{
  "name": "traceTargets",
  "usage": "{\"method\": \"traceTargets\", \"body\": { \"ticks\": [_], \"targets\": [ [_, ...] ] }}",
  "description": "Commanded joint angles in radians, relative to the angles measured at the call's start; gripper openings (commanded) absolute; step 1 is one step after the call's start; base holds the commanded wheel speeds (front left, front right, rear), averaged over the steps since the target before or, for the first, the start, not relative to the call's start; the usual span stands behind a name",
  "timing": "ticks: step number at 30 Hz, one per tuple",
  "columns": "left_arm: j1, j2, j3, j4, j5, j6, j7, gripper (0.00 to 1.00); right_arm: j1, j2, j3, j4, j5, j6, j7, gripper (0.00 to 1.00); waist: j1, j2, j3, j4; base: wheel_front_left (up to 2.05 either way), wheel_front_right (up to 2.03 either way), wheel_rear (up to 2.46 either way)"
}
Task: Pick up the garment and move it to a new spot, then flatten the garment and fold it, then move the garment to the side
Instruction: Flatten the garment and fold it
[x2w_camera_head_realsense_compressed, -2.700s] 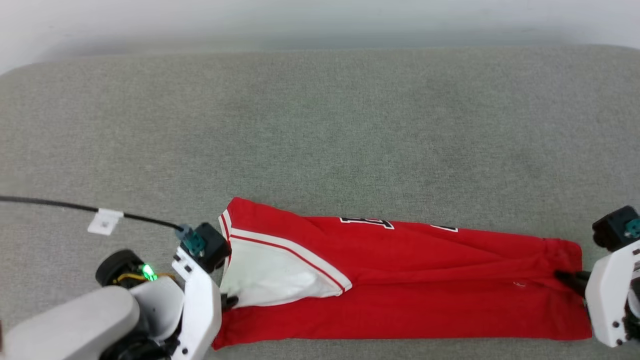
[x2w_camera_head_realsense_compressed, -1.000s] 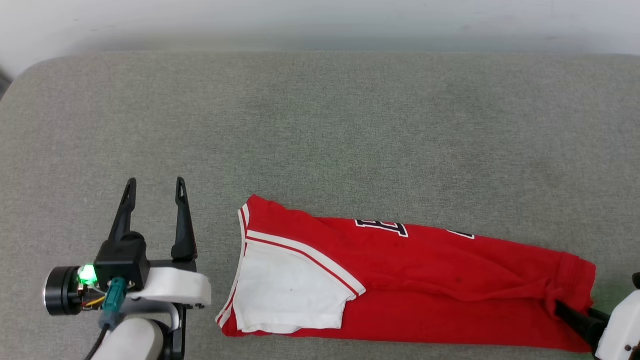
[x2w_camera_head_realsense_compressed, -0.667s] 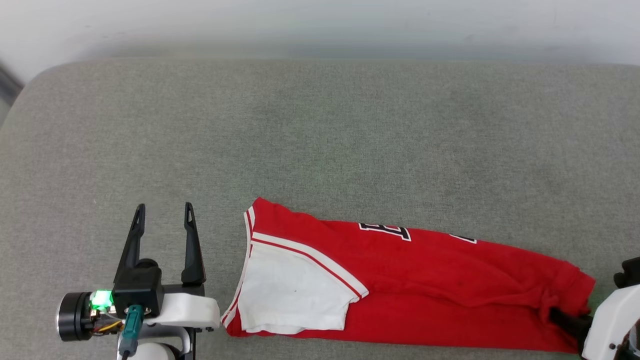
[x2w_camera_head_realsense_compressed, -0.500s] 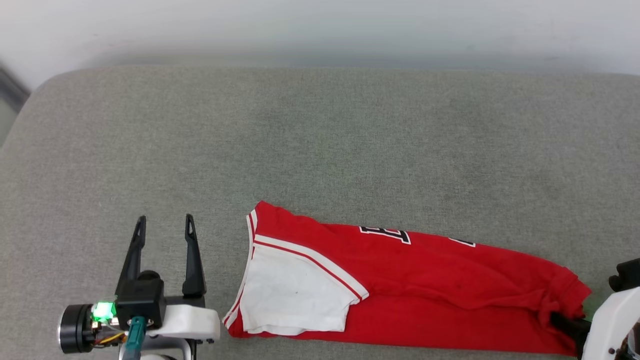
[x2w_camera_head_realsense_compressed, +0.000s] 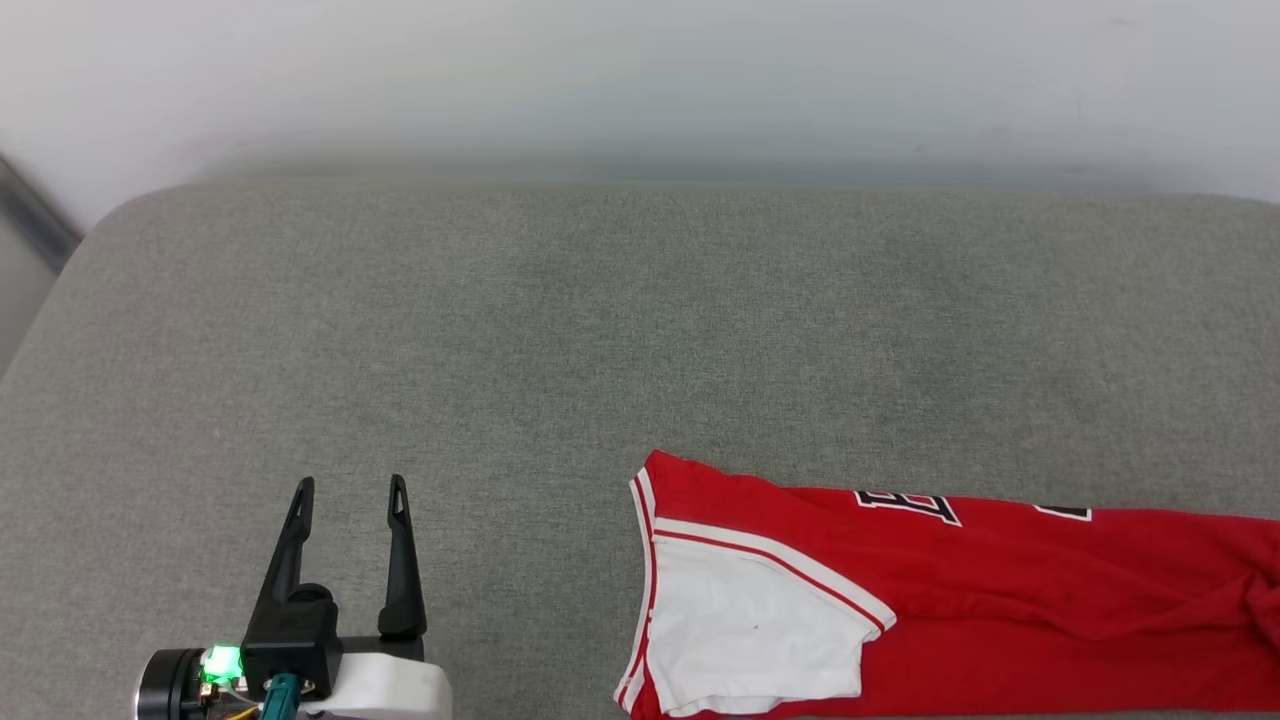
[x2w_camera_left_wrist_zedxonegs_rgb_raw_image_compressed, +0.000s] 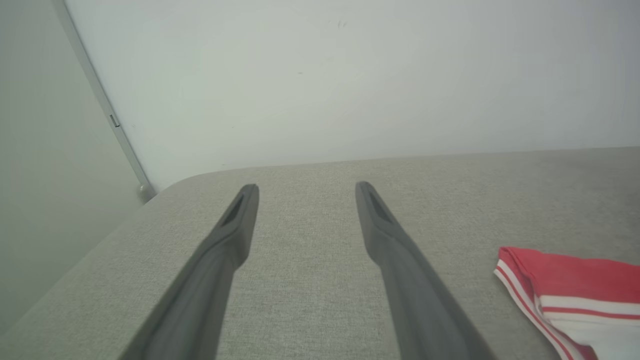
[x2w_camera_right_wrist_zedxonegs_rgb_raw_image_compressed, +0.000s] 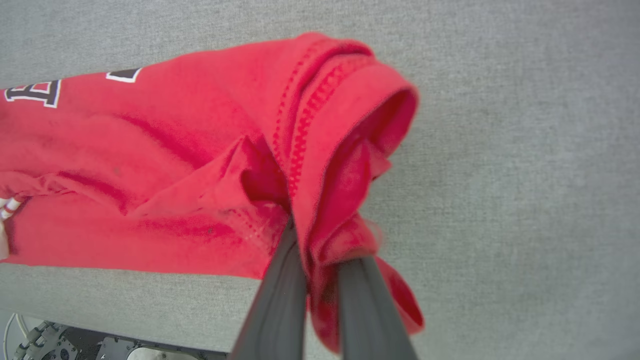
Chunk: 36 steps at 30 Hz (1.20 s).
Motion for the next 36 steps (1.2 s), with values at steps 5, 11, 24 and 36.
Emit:
{"method": "traceTargets", "body": {
  "ticks": [5,11,24,36],
  "targets": [
    [0.022,-0.027,0.024,-0.005,0.025,-0.036,-0.005,1.0,0.006,-0.037,0.019,-0.098,0.009,-0.001,0.072,0.0,0.0,0.0,-0.018,0.001,0.0,0.0,0.0],
    [0.028,-0.046,0.04,-0.013,0.043,-0.067,-0.005,1.0,0.011,-0.002,0.062,-0.323,0.025,-0.001,0.116,0.0,0.0,0.0,-0.013,0.001,0.0,0.0,0.0],
    [-0.027,-0.076,0.06,-0.015,0.067,-0.103,-0.005,1.0,-0.283,0.207,0.371,-0.49,-0.135,-0.001,0.235,0.0,0.0,0.0,0.055,0.019,0.0,0.0,0.0],
    [-0.085,-0.097,0.061,-0.007,0.077,-0.121,-0.005,1.0,-0.527,0.405,0.696,-0.155,-0.221,-0.001,0.195,0.0,0.0,0.0,0.13,0.048,0.0,0.0,0.0]
  ]
}}
